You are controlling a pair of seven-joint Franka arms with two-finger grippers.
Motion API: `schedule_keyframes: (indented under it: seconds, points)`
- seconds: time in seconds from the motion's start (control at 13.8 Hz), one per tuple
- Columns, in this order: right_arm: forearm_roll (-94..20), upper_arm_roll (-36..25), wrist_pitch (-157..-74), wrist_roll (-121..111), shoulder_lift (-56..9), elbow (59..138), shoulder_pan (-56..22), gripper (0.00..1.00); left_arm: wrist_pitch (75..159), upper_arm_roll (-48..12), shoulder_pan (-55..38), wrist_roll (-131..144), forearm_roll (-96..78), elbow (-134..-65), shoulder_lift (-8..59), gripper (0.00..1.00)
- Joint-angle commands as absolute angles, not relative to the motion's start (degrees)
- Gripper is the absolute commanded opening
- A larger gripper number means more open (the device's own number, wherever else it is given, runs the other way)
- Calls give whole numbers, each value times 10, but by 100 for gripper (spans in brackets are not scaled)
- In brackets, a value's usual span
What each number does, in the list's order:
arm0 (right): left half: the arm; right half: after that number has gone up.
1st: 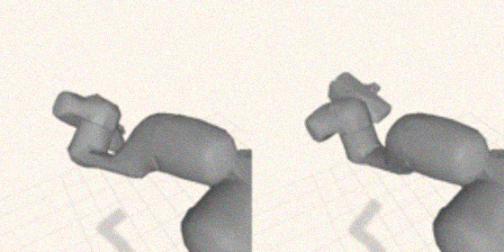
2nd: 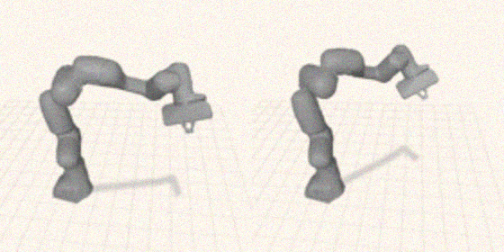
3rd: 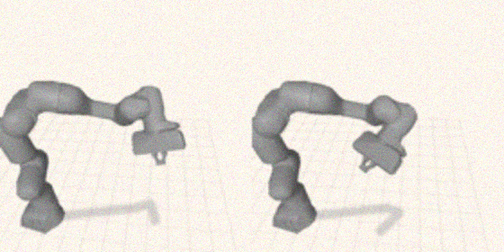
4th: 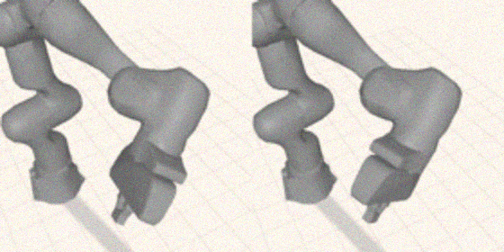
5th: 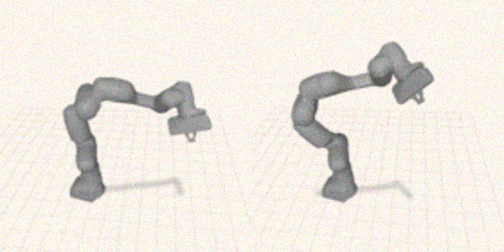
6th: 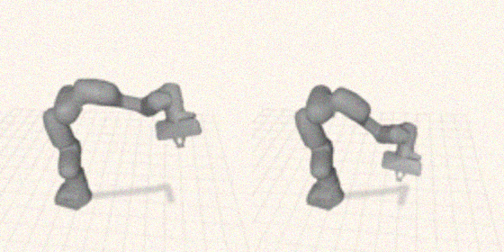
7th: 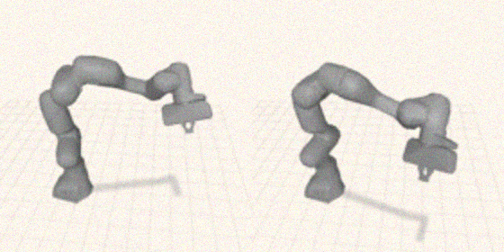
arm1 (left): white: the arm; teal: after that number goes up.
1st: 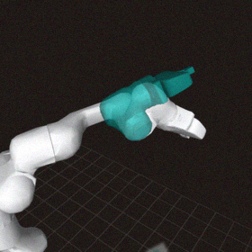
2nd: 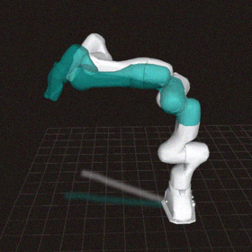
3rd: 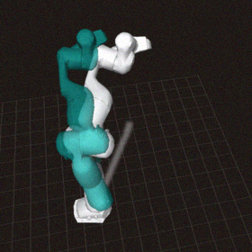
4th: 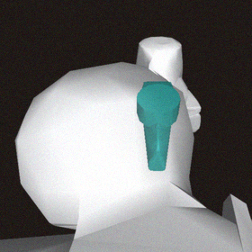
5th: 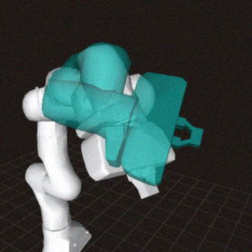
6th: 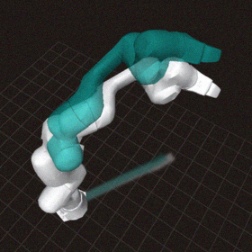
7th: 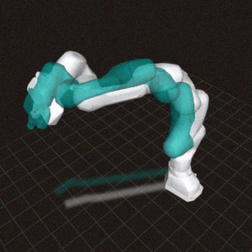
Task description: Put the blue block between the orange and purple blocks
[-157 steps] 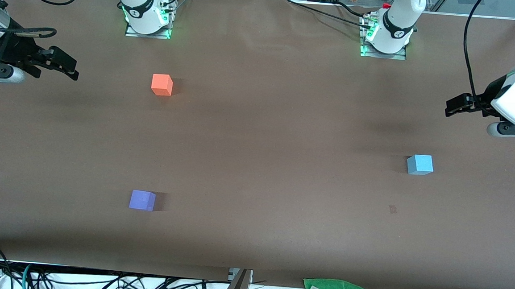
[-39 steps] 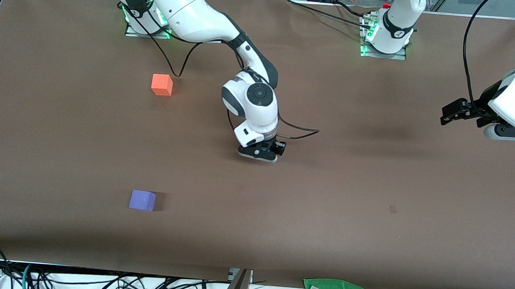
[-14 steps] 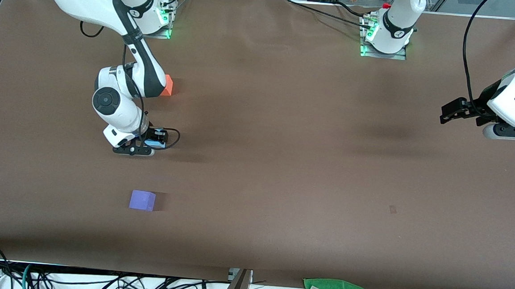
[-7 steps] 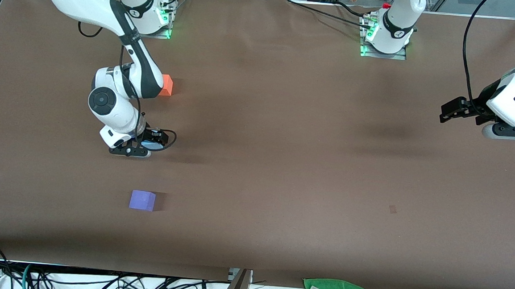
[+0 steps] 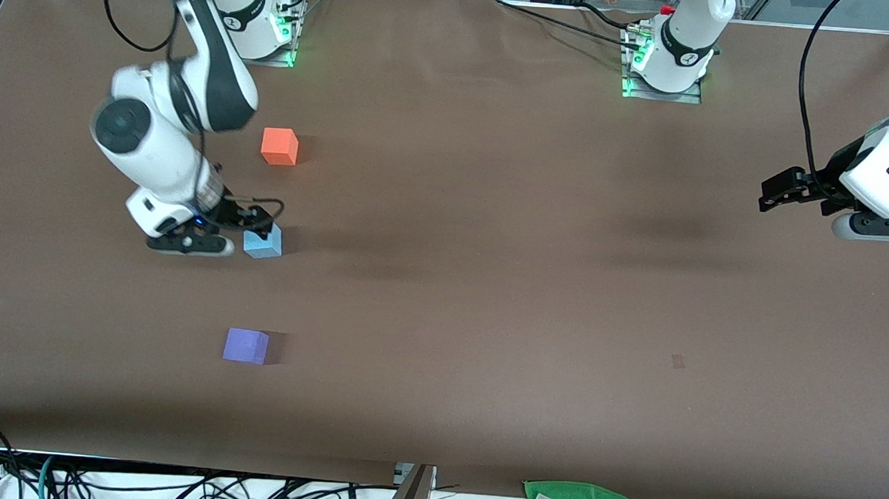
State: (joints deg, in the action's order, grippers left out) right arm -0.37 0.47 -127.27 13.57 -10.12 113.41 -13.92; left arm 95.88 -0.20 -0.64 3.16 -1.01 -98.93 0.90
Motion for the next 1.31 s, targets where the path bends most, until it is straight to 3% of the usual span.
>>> schedule_keyframes:
  seconds: [0.0,0.29,0.58,1.23]
  points:
    - [-4,7,-1211,127,-34,1124,-138,100,950,-1,-9,31,1,-984,6,100]
    - [-4,3,-1030,120,-21,1000,-138,100,950,-2,-9,35,0,-983,7,100]
    - [-10,2,-928,113,-11,928,-120,100,950,-2,-10,36,0,-983,7,100]
    - [-12,-5,-864,88,-9,881,-115,100,950,-2,-9,33,0,-983,8,100]
